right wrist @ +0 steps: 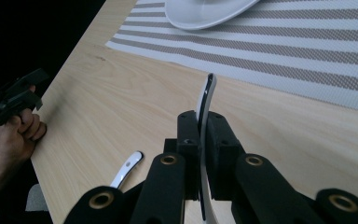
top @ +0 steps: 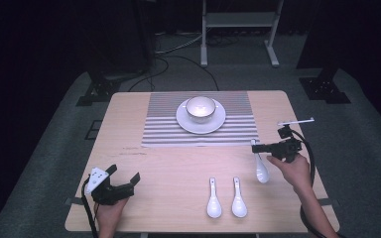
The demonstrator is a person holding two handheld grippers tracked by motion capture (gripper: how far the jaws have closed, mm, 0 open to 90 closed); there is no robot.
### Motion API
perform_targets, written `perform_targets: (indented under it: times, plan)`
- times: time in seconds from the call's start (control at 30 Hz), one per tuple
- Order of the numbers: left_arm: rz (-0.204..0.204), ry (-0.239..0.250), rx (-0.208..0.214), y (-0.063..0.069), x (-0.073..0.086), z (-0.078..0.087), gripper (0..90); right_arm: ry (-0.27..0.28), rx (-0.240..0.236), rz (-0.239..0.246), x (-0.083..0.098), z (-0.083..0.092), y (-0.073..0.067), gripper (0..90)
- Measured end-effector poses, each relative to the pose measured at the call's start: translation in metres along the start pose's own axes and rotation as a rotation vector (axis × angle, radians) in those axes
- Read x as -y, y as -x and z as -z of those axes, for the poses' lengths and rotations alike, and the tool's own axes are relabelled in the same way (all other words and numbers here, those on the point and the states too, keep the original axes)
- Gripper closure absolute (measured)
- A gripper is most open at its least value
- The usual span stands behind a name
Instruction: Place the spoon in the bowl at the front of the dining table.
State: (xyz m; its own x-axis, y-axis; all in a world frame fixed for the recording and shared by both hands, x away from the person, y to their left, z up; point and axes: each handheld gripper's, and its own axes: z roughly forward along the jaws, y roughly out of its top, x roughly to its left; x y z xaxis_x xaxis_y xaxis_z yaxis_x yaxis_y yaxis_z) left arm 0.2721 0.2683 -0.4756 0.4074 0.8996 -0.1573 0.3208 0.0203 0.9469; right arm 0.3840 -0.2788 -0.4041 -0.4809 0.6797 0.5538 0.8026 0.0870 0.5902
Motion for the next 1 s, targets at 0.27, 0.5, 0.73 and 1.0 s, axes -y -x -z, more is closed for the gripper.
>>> perform_targets:
  times: [0.27,0.5,0.73,1.0]
  plan:
    - [0.004,0.005,0.001,0.000,0.000,0.000,0.0,0.009,-0.015,-0.009,-0.021,-0.015,-0.005,85.3]
    - [0.009,0.010,-0.002,0.000,0.000,0.000,0.0,0.030,-0.037,-0.014,-0.042,-0.033,-0.009,85.3]
    - [0.012,0.013,-0.008,-0.001,0.000,0.001,0.0,0.040,-0.058,-0.015,-0.067,-0.058,-0.014,85.3]
    - [0.009,0.013,-0.011,0.000,0.000,0.001,0.0,0.055,-0.075,-0.024,-0.094,-0.077,-0.023,85.3]
